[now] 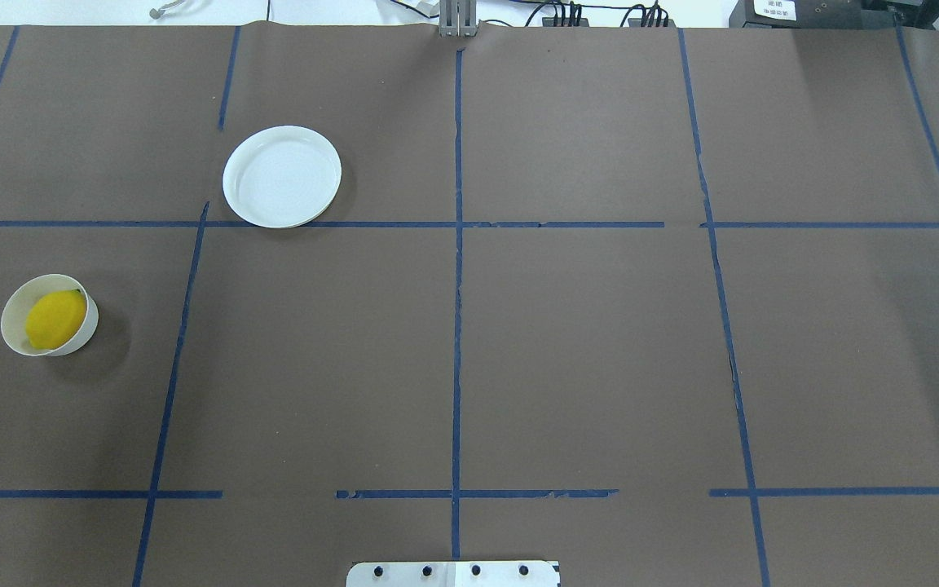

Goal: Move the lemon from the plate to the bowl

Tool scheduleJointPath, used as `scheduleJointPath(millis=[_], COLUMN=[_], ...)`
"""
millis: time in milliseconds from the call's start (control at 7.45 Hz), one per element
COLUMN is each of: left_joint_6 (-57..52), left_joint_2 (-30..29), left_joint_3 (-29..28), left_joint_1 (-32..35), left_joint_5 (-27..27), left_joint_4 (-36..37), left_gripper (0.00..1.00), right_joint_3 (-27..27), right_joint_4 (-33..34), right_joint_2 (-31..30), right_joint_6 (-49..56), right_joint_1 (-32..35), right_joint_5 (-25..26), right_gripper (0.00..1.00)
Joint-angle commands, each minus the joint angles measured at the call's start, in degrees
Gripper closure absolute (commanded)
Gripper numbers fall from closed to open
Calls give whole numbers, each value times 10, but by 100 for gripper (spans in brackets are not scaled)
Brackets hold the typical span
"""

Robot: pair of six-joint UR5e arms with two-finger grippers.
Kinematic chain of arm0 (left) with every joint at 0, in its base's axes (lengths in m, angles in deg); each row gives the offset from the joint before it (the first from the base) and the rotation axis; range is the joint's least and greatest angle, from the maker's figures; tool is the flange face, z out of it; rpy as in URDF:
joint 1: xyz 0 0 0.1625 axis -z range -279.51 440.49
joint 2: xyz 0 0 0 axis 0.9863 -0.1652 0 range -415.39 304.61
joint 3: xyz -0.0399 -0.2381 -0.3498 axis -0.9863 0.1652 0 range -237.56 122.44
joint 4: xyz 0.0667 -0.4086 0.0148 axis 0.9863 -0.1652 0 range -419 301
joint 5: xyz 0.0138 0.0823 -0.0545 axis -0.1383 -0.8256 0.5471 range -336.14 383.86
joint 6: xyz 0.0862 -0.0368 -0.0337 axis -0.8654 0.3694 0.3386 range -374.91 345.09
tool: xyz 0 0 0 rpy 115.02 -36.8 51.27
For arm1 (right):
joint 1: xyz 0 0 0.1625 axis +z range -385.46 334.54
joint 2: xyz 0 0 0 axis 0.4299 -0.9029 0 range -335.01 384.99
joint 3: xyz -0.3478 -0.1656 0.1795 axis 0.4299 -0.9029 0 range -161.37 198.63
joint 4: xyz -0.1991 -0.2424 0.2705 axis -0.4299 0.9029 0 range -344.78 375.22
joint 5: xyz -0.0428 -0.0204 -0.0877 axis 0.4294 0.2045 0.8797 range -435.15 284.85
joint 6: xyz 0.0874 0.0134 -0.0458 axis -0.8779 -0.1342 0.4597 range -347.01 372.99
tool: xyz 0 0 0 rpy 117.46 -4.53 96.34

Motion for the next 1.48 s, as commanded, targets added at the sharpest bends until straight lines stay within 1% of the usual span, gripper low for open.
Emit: scheduleJointPath(millis=[0,268,402,537,1341], left_joint_6=[1,2,31,83,84], left_joint_2=[5,1,2,0,-1], left_joint_3=[-21,-20,-21,-23,-15], left_joint_1=[20,20,21,20,21], left_joint_5=[14,15,16,17,12], left_joint_4=[3,48,51,48,43], left_gripper=[0,0,0,0,0], right_joint_3=[0,0,0,0,0], right_joint_4=[0,0,0,0,0], right_joint_2=[0,0,0,0,0], right_joint_6=[0,0,0,0,0], right_joint_1=[0,0,0,0,0], right_joint_5=[0,0,0,0,0], right_gripper=[0,0,0,0,0])
